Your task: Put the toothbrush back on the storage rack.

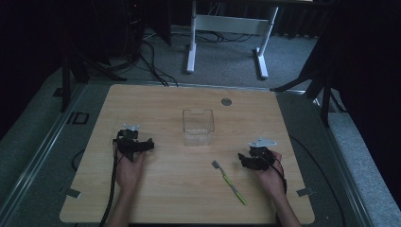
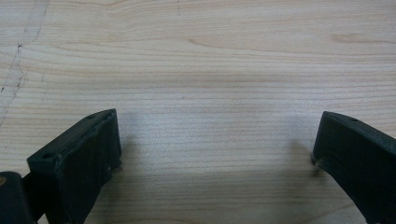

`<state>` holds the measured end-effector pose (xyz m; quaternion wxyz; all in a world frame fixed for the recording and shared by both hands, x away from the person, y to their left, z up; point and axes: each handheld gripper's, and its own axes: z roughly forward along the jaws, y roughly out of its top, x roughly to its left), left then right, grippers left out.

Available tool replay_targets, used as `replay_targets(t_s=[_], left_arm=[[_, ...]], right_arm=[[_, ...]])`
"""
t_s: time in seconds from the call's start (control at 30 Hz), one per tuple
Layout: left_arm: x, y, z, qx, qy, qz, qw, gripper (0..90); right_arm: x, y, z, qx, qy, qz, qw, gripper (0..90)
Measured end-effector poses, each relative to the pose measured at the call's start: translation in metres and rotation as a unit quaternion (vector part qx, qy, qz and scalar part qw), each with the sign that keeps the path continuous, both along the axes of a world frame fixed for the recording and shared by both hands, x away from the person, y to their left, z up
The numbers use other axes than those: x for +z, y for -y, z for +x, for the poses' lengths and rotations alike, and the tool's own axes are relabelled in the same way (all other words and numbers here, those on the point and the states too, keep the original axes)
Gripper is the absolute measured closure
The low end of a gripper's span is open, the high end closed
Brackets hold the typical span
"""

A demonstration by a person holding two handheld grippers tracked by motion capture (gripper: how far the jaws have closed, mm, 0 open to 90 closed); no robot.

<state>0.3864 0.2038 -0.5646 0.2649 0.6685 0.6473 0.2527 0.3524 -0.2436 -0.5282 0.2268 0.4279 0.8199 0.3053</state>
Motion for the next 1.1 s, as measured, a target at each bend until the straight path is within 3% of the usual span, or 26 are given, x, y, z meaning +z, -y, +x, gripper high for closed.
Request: replay_targets(t_s=[0.2,0.53,0.73,0.87,1.1], left_arm=[[0.0,0.0,0.0,0.0,0.0,0.0,1.0,1.4],[0.0,0.0,0.0,0.0,0.0,0.0,1.0,1.3],[0.0,0.0,0.0,0.0,0.0,0.0,1.0,1.4],[0.0,0.0,0.0,0.0,0.0,0.0,1.0,1.4],[0.0,0.0,0.0,0.0,0.0,0.0,1.0,1.3]], right_arm=[[0.01,-0.009,-0.005,0.006,-0.001,-0.002,1.0,43.2],[0.022,-0.026,-0.014,0.015,0.016,-0.019,0.9996,45.2],[0.026,-0.033,-0.017,0.015,0.011,-0.014,0.9997,47.3],[0.028,-0.037,-0.02,0.017,0.017,-0.033,0.9992,47.4],[0.034,-0.04,-0.024,0.019,-0.001,-0.013,0.9997,47.4]])
